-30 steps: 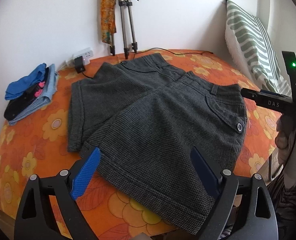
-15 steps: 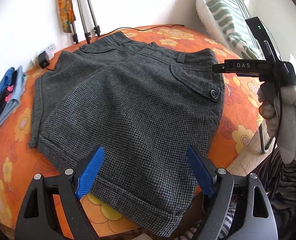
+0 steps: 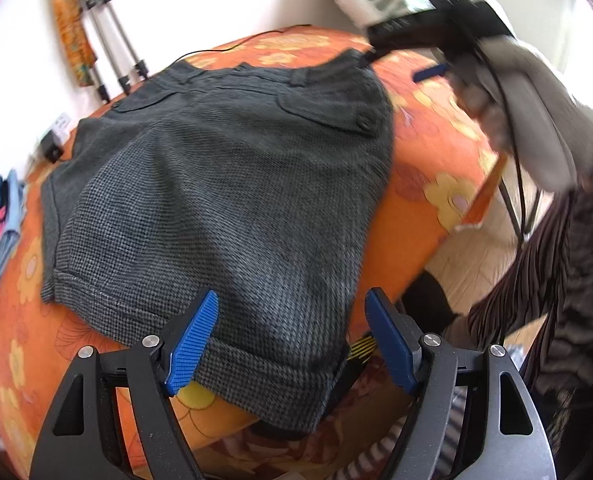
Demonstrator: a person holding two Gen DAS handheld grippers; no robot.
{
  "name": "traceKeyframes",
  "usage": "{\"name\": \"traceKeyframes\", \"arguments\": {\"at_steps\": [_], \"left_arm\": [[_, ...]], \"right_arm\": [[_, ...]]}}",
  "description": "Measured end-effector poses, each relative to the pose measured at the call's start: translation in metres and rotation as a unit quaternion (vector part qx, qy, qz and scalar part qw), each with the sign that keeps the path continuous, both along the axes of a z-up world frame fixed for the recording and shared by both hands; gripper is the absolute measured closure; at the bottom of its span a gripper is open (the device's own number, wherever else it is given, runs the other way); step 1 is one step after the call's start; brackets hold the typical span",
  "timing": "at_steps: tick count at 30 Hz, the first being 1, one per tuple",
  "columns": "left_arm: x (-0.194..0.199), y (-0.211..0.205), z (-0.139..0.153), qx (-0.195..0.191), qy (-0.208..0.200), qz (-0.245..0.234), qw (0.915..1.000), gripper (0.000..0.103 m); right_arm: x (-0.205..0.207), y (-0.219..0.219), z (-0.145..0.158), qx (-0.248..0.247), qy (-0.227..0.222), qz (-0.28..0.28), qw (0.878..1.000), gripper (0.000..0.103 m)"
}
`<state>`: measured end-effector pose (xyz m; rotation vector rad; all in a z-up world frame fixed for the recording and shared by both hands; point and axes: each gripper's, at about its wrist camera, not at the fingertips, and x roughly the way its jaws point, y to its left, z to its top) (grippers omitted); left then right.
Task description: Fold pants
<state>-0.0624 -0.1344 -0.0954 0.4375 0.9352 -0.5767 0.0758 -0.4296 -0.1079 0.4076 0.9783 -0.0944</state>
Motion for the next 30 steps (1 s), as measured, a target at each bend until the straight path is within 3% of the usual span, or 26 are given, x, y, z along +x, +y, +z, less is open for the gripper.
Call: {"name": "traceKeyframes", "arguments": {"at_steps": [8, 11, 13, 14, 17, 21, 27, 30], "left_arm": [[-0.015, -0.005, -0.008, 0.044, -0.034, -0.034, 0.9979, 0.034], [-0.01, -0.003, -0.013, 0.053, -0.029, -0.032, 0.9976, 0.044], [-0.005, 0.0, -0.011, 0.043, -0.019, -0.036, 0.9982, 0.06], [0.0, 0.003, -0.008, 0.031, -0.01, -0.033, 0.9989, 0.062], [0.017, 0.015, 0.001, -0.005, 0.017, -0.011, 0.9998, 0.062], [0.035, 0.025, 0.009, -0.039, 0.036, 0.003, 0.9986, 0.064], [0.033, 0.028, 0.01, -0.053, 0.047, -0.012, 0.9974, 0.071], [0.023, 0.024, 0.006, -0.047, 0.055, -0.03, 0.9969, 0.082]], "right_arm": [[0.027, 0.01, -0.003, -0.026, 0.004, 0.023, 0.999, 0.02], [0.039, 0.012, -0.009, -0.03, 0.011, 0.025, 0.999, 0.026], [0.046, 0.012, -0.014, -0.019, 0.018, 0.026, 0.999, 0.032], [0.047, 0.012, -0.015, -0.014, 0.02, 0.025, 0.999, 0.037], [0.051, 0.015, -0.013, -0.002, 0.018, 0.031, 0.999, 0.057], [0.053, 0.015, -0.011, -0.001, 0.013, 0.025, 1.0, 0.067], [0.054, 0.009, -0.009, 0.023, 0.009, 0.017, 1.0, 0.072], [0.055, 0.01, -0.009, 0.023, 0.011, 0.017, 1.0, 0.072]]}}
